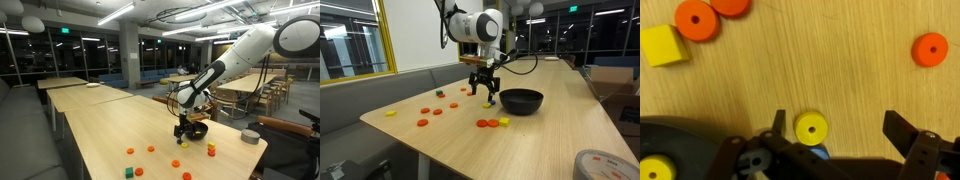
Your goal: Put the two yellow, the green and one orange circle into the bowl.
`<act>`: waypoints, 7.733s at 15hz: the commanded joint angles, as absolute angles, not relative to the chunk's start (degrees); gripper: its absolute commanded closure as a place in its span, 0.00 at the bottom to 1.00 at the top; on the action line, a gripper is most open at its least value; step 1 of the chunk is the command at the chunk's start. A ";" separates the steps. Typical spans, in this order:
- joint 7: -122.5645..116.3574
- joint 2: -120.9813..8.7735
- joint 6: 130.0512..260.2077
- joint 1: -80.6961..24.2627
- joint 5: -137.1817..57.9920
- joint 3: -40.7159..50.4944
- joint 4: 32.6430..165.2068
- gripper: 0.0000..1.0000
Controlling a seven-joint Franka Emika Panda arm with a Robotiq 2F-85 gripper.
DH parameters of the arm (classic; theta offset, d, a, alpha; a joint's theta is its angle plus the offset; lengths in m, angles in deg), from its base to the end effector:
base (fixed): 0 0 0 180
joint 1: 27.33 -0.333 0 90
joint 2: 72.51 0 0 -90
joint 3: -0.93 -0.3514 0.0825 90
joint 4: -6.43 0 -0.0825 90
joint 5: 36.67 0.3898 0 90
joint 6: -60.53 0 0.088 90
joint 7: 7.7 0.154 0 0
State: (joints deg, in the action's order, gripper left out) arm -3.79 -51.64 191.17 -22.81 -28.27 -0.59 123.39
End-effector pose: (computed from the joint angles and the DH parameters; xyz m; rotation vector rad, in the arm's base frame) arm 0.5933 -0.0225 0.2352 -3.0030 0.3383 0.1914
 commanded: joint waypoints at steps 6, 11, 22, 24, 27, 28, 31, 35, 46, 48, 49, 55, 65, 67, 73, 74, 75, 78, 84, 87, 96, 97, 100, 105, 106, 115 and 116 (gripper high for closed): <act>7.95 -49.59 196.21 -28.35 -34.89 3.25 122.46 0.00; 11.44 -48.97 205.35 -29.70 -34.62 4.00 124.51 0.00; 17.01 -49.48 207.45 -31.83 -35.59 6.86 126.88 0.00; 16.81 -49.63 207.27 -31.69 -34.91 6.49 127.06 0.00; 16.74 -49.87 207.44 -31.54 -34.20 6.13 127.59 0.00; 16.91 -49.93 207.52 -31.55 -34.13 6.13 127.75 0.00; 17.35 -50.19 207.68 -31.56 -34.02 6.17 128.32 0.00; 17.60 -50.24 208.08 -31.54 -34.06 6.19 128.72 0.26; 16.35 -52.12 213.49 -30.85 -33.02 5.75 130.33 0.84; 14.70 -53.17 218.13 -30.32 -32.21 5.13 131.40 0.84; 14.35 -53.82 220.66 -30.24 -31.92 5.05 132.11 0.84; 24.46 -57.55 230.24 -36.29 -38.63 14.29 136.89 0.84; 49.22 -57.12 230.91 -54.18 -60.51 38.07 137.26 0.84; 51.76 -56.70 226.43 -56.29 -61.29 39.64 136.63 0.84; 59.17 -57.49 214.97 -52.16 -65.26 33.66 135.24 0.26; 60.36 -57.69 214.03 -51.02 -66.22 32.33 135.16 0.19; 60.99 -57.68 213.97 -49.59 -67.07 30.78 134.92 0.10; 61.23 -58.26 220.99 -45.69 -72.06 27.54 135.48 0.00; 58.72 -58.08 238.04 -45.70 -80.42 29.49 136.49 0.00; 51.24 -58.36 247.06 -39.48 -76.00 22.20 139.70 0.00; 56.80 -46.11 261.12 -4.12 -99.74 -14.43 139.93 0.00; 59.19 -44.72 259.09 0.16 -104.51 -18.09 139.43 0.00; 63.36 -43.10 249.98 8.68 -111.03 -25.31 139.13 0.00; 52.70 -46.37 229.62 18.95 -96.07 -38.75 138.45 0.00; 48.50 -46.30 225.28 21.20 -91.25 -42.28 137.19 0.00; 17.27 -48.34 206.07 14.63 -58.49 -39.11 121.08 0.00; 12.67 -48.56 205.64 11.15 -53.81 -35.52 119.75 0.00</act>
